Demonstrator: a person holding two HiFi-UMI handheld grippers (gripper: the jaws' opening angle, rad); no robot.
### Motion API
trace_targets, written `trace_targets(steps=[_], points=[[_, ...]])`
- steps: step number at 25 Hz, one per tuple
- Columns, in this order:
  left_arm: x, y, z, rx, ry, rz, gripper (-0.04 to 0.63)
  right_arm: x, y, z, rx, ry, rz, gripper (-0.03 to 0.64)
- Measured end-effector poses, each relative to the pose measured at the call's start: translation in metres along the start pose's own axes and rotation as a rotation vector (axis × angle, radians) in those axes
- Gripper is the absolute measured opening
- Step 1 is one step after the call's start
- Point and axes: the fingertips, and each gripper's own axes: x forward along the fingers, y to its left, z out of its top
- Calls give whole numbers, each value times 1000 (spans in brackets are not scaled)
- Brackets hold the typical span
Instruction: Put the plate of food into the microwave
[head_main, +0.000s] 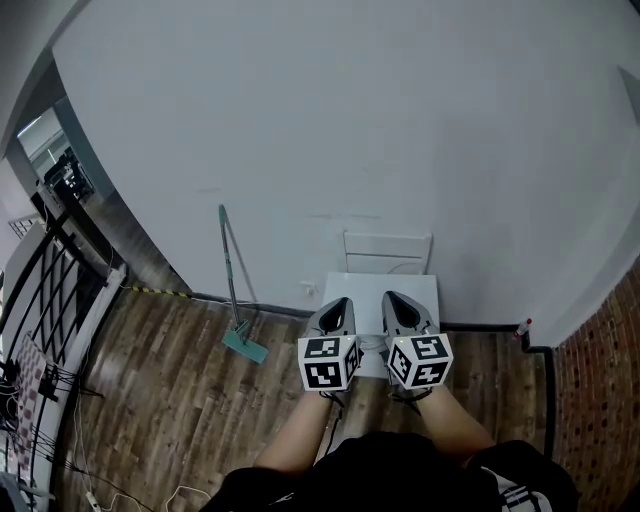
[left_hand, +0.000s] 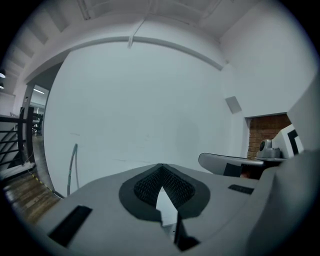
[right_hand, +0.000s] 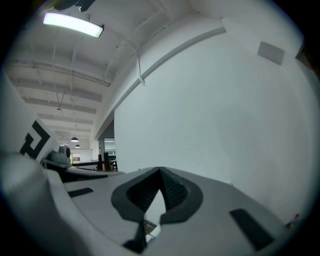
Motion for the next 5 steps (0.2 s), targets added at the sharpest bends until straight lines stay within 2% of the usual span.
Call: trace_targets(steps=[5], points=[[6,5,-2,12,10,-2,-2,7,-1,0,4,-1,-5,13]])
